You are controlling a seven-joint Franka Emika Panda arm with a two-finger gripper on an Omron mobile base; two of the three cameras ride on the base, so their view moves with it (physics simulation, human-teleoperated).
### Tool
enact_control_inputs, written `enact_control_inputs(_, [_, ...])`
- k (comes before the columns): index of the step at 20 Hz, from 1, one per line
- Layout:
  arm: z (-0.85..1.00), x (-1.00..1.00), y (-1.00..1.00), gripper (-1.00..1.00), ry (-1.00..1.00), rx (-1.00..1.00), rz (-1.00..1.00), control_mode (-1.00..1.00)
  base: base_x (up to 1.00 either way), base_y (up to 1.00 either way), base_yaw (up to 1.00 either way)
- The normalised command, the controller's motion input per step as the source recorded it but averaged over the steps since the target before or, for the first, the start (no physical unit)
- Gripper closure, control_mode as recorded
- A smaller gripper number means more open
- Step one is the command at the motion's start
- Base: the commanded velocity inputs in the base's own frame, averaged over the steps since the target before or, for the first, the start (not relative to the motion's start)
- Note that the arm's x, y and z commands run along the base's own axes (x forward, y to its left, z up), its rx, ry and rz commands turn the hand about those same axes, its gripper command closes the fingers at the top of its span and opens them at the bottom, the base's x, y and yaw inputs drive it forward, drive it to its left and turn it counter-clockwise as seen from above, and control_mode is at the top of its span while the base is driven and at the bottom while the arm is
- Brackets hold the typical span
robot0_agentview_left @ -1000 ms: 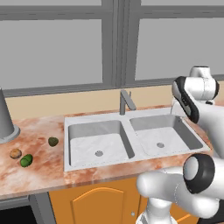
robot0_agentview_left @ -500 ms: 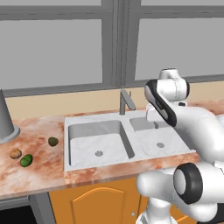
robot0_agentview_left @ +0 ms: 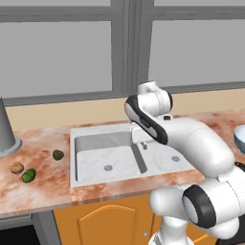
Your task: There is a mixed pile of frozen fruits and vegetables on the counter. Locate all the frozen vegetables and place the items in a bowl on the counter. Take all the frozen fruits and defrost them in a running sink.
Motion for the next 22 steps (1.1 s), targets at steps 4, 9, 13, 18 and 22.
enact_control_inputs(4, [-0.13,0.01,1.0,-1.0,0.08,-0.06,0.13,-1.0,0.0,0.0,0.0])
enact_control_inputs(9, [-0.03,0.06,1.0,-1.0,0.15,-0.1,0.05,-1.0,0.0,0.0,0.0])
enact_control_inputs(13, [0.0,0.15,0.9,-1.0,0.27,-0.13,-0.04,-1.0,0.0,0.0,0.0])
enact_control_inputs(18, [-0.04,0.08,0.52,-1.0,0.03,0.03,-0.25,-1.0,0.0,0.0,0.0])
enact_control_inputs(22, [-0.18,0.04,0.36,-1.0,-0.2,0.19,-0.27,-1.0,0.0,0.0,0.0])
